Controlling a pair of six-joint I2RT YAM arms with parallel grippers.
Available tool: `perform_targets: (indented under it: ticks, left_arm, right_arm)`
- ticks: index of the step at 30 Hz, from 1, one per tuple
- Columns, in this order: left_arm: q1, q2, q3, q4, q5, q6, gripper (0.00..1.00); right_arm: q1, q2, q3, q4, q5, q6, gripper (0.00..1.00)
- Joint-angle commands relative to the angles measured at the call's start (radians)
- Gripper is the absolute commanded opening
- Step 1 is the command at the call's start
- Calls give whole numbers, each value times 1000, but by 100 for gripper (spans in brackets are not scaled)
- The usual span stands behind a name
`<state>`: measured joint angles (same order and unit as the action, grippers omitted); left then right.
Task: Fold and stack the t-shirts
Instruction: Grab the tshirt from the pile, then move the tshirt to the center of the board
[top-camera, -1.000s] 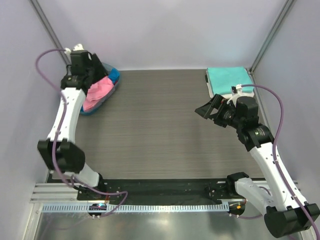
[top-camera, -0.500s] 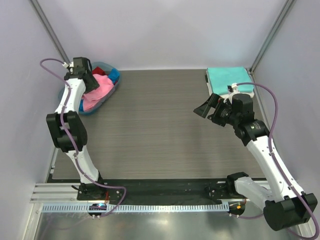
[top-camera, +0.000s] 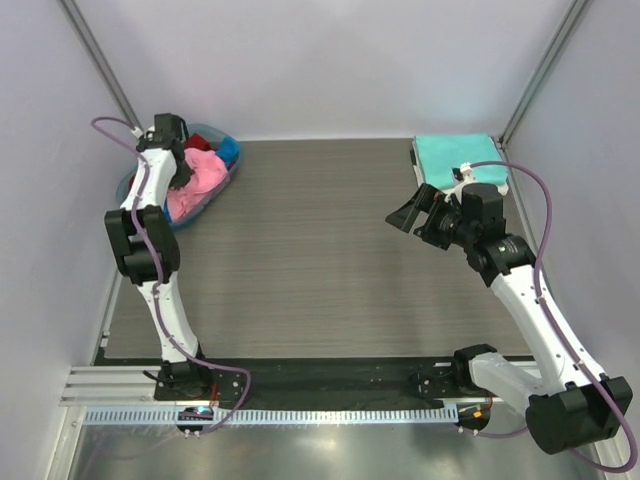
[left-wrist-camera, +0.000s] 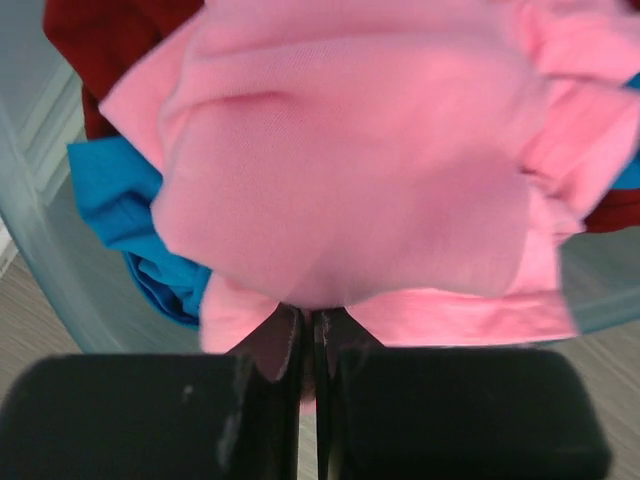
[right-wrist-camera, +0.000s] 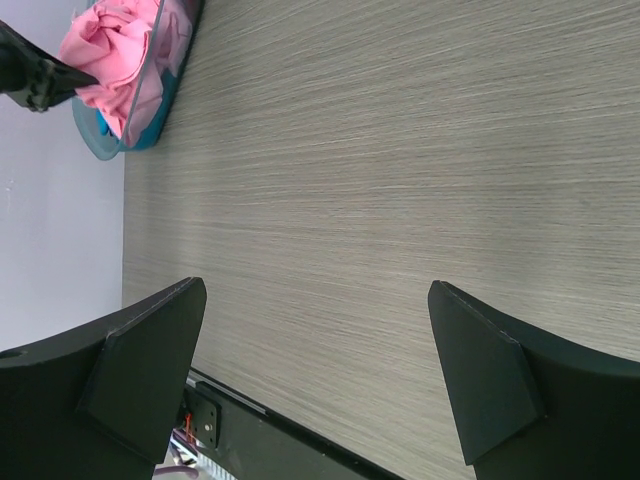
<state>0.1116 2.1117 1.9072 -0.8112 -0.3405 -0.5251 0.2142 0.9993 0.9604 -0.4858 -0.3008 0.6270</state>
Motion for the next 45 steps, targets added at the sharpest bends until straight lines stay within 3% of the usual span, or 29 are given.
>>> perform_targets:
  ticks: [1,6,12,13,16,18,19,22,26,27,30,32,34,36,41,45]
  left_arm:
    - [0,-111,113,3,-8,13,0]
    - [-13,-228,188,70,73,69,0]
    - [-43,-439,182,239,297,47,0]
    - [-46,-472,173,265,384,30,0]
    - [-50,-574,153,366,533,-94,0]
    - [-53,-640,96,455,725,-188,0]
    - [-70,-660,57,495,789,-294,0]
    - [-156,-754,-120,575,949,-372,0]
    - [-268,-936,-509,575,919,-360,0]
    - [-286,-976,-683,573,899,-363,1]
    - [-354,-1097,-948,569,890,-375,23]
    - [-371,-1160,-1141,538,890,-381,31]
    - [-371,-1194,-1215,451,850,-348,48]
    - [-371,-1219,-1218,385,796,-290,53]
    - [-371,-1173,-1183,310,701,-227,57]
    - [-374,-1043,-1157,328,745,-202,57]
  right_arm:
    - [2,1,43,42,3,-4,100]
    - [2,-10,29,44,14,7,100]
    - [4,-10,12,46,23,20,100]
    - [2,-10,9,46,25,20,100]
    - [2,-19,5,36,25,16,100]
    - [2,-34,5,29,28,10,100]
    - [2,-39,6,23,32,10,100]
    - [2,-65,9,-14,49,8,100]
    - [2,-99,-6,-63,61,-3,100]
    - [2,-105,-12,-72,77,-12,100]
    - [1,-126,-51,-99,98,-18,100]
    - [2,-126,-87,-102,101,-15,100]
    - [2,-110,-118,-102,103,-6,98]
    - [2,-62,-126,-96,100,-1,93]
    - [106,76,-120,41,179,43,80]
    - [197,275,-106,163,221,30,75]
